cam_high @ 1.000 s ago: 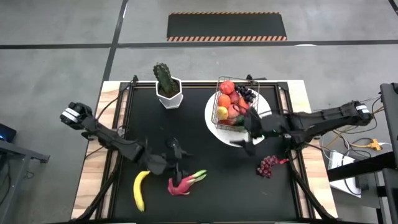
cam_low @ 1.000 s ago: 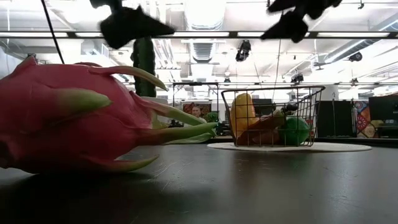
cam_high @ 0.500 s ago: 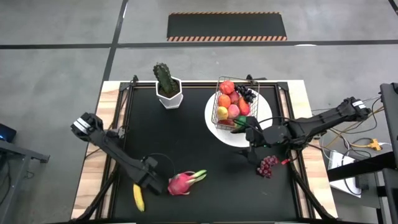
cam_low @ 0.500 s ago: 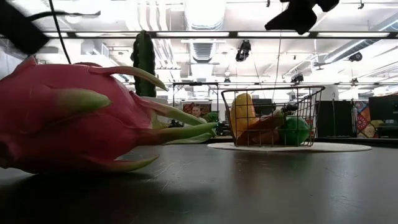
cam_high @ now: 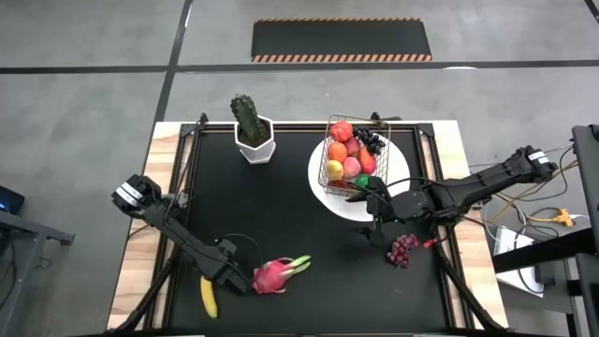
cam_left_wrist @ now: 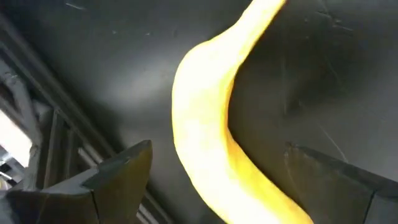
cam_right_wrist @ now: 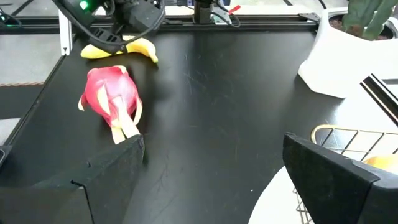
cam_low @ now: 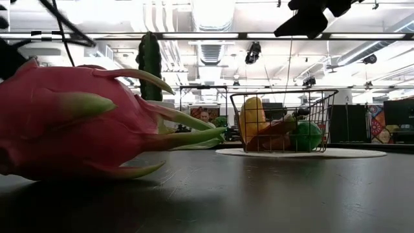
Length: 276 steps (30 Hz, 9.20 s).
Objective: Build produce basket
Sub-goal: Put the banana into the wire basket, then put the dragonfruit into the wire basket
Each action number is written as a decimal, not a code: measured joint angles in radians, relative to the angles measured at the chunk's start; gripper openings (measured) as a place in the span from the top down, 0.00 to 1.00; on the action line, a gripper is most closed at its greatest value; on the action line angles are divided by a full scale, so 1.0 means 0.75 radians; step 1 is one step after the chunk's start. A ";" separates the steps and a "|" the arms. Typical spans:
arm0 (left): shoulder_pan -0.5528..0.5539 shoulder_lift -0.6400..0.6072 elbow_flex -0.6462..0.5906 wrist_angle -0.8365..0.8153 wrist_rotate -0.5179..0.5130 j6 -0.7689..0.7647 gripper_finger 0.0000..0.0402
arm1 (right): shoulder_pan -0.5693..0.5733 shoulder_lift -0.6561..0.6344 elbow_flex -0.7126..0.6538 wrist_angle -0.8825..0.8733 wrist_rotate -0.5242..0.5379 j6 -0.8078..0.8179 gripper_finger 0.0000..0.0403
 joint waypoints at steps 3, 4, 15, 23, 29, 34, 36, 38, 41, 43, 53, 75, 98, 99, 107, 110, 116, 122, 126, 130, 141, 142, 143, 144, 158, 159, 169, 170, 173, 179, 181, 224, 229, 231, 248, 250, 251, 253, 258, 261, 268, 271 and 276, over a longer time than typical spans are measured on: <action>0.000 0.001 -0.052 0.051 0.000 0.003 0.14 | 0.000 -0.001 0.000 0.000 0.000 -0.001 0.09; 0.000 0.001 -0.068 0.079 -0.001 0.005 0.14 | 0.000 -0.001 0.000 0.000 0.000 -0.001 0.09; 0.000 -0.001 -0.096 0.124 -0.001 0.007 0.34 | 0.000 -0.001 -0.032 0.082 0.003 -0.101 0.09; 0.000 -0.003 -0.096 0.137 -0.001 0.073 0.66 | 0.000 -0.001 -0.158 0.329 0.001 -0.204 0.09; -0.003 -0.042 -0.082 0.115 -0.003 0.096 0.78 | 0.000 -0.001 -0.179 0.378 0.001 -0.201 0.09; -0.016 -0.116 0.004 -0.078 -0.049 0.109 0.78 | 0.000 -0.001 -0.179 0.379 0.000 -0.201 0.09; -0.021 -0.147 0.050 -0.171 -0.072 0.115 0.78 | 0.000 -0.001 -0.181 0.383 0.000 -0.200 0.09; -0.026 -0.187 0.092 -0.247 -0.166 0.145 0.78 | 0.000 -0.001 -0.195 0.410 0.000 -0.200 0.09; -0.030 -0.251 0.147 -0.249 -0.430 0.227 0.78 | -0.001 -0.001 -0.239 0.498 -0.001 -0.215 0.09; -0.027 -0.290 0.184 -0.243 -0.611 0.287 0.78 | 0.000 -0.001 -0.281 0.585 -0.001 -0.236 0.09; -0.027 -0.371 0.369 -0.086 -1.342 0.792 0.77 | 0.000 -0.001 -0.364 0.760 -0.002 -0.262 0.09; 0.312 -0.366 -0.110 1.870 -1.330 2.454 0.77 | 0.000 -0.001 -0.366 1.076 -0.087 -0.333 0.09; 0.459 -0.337 -0.286 2.337 -0.998 2.444 0.77 | -0.005 0.305 -0.254 1.490 -0.116 -0.488 0.09; 0.459 -0.322 -0.284 2.341 -0.991 2.444 0.77 | -0.005 0.323 -0.227 1.471 -0.116 -0.498 0.09; 0.467 -0.216 -0.251 2.400 -0.967 2.448 0.77 | -0.016 0.418 -0.052 1.268 -0.115 -0.514 0.10; 0.467 -0.216 -0.250 2.409 -0.970 2.445 0.77 | -0.019 0.429 -0.021 1.224 -0.106 -0.511 0.15; 0.467 -0.216 -0.250 2.413 -0.973 2.446 0.77 | -0.029 0.433 -0.011 1.215 -0.107 -0.504 0.41; 0.467 -0.217 -0.251 2.412 -0.975 2.439 0.77 | -0.033 0.432 -0.011 1.196 -0.116 -0.521 0.75; 0.467 -0.217 -0.251 2.408 -0.973 2.442 0.77 | -0.033 0.431 -0.011 1.180 -0.123 -0.550 0.81; 0.467 -0.217 -0.252 2.407 -0.972 2.445 0.76 | -0.033 0.431 -0.011 1.172 -0.122 -0.560 0.81; 0.470 -0.222 -0.261 2.398 -0.973 2.560 0.43 | -0.034 0.415 -0.010 1.067 -0.063 -0.559 0.81; 0.470 -0.227 -0.265 2.395 -0.973 2.587 0.40 | -0.034 0.408 -0.007 1.038 -0.038 -0.559 0.81; 0.470 -0.232 -0.269 2.387 -0.978 2.603 0.38 | -0.034 0.401 -0.003 1.004 -0.019 -0.559 0.81; 0.470 -0.242 -0.271 2.377 -0.989 2.618 0.36 | -0.034 0.393 0.005 0.962 0.004 -0.559 0.81; 0.470 -0.523 -0.311 1.964 -1.074 2.630 0.33 | -0.073 0.279 0.241 0.196 0.897 -0.559 0.78; 0.470 -0.537 -0.318 1.958 -1.073 2.630 0.33 | -0.084 0.279 0.261 0.158 0.938 -0.558 0.78; 0.468 -0.602 -0.406 1.934 -1.074 2.620 0.33 | -0.289 0.289 0.349 0.066 1.010 -0.456 0.80; 0.468 -0.607 -0.409 1.943 -1.074 2.620 0.33 | -0.316 0.292 0.336 0.061 1.011 -0.412 0.79; 0.466 -0.622 -0.416 1.939 -1.075 2.620 0.33 | -0.376 0.304 0.290 0.048 1.009 -0.235 0.78; 0.466 -0.622 -0.416 1.925 -1.075 2.621 0.33 | -0.397 0.304 0.225 0.048 1.011 0.028 0.77; 0.465 -0.622 -0.416 1.908 -1.075 2.621 0.33 | -0.397 0.304 0.212 0.049 1.011 0.085 0.77; 0.464 -0.620 -0.418 1.897 -1.070 2.580 0.33 | -0.324 0.034 0.203 0.007 -0.233 0.272 0.38; 0.464 -0.620 -0.418 1.898 -1.070 2.580 0.33 | -0.201 0.059 0.203 0.043 -0.512 0.359 0.38; 0.463 -0.620 -0.418 1.897 -1.070 2.579 0.33 | -0.156 0.077 0.203 0.050 -0.514 0.378 0.38; 0.196 -0.413 -0.096 1.176 -1.060 1.686 0.33 | -0.023 0.099 0.203 -0.230 -0.343 -0.007 0.38; 0.191 -0.345 0.015 0.960 -1.015 1.547 0.33 | -0.024 0.099 0.203 -0.231 -0.317 -0.079 0.38; 0.190 -0.315 0.074 0.848 -0.986 1.485 0.33 | -0.024 0.099 0.203 -0.230 -0.305 -0.109 0.38; 0.191 -0.249 0.187 0.665 -0.882 1.379 0.33 | -0.024 0.099 0.203 -0.230 -0.279 -0.153 0.38; 0.191 -0.089 0.362 0.437 -0.669 1.248 0.33 | -0.024 0.099 0.203 -0.230 -0.266 -0.212 0.38; 0.191 -0.040 0.387 0.407 -0.563 1.222 0.33 | -0.024 0.099 0.202 -0.230 -0.266 -0.223 0.38; 0.185 -0.046 0.388 0.368 -0.547 1.161 0.23 | -0.024 0.099 0.200 -0.230 -0.266 -0.224 0.38; 0.173 -0.026 0.386 0.327 -0.536 1.157 0.14 | -0.024 0.099 0.200 -0.230 -0.266 -0.202 0.38; 0.133 0.049 0.386 0.340 -0.534 1.303 0.06 | -0.024 0.099 0.197 -0.231 -0.266 -0.188 0.38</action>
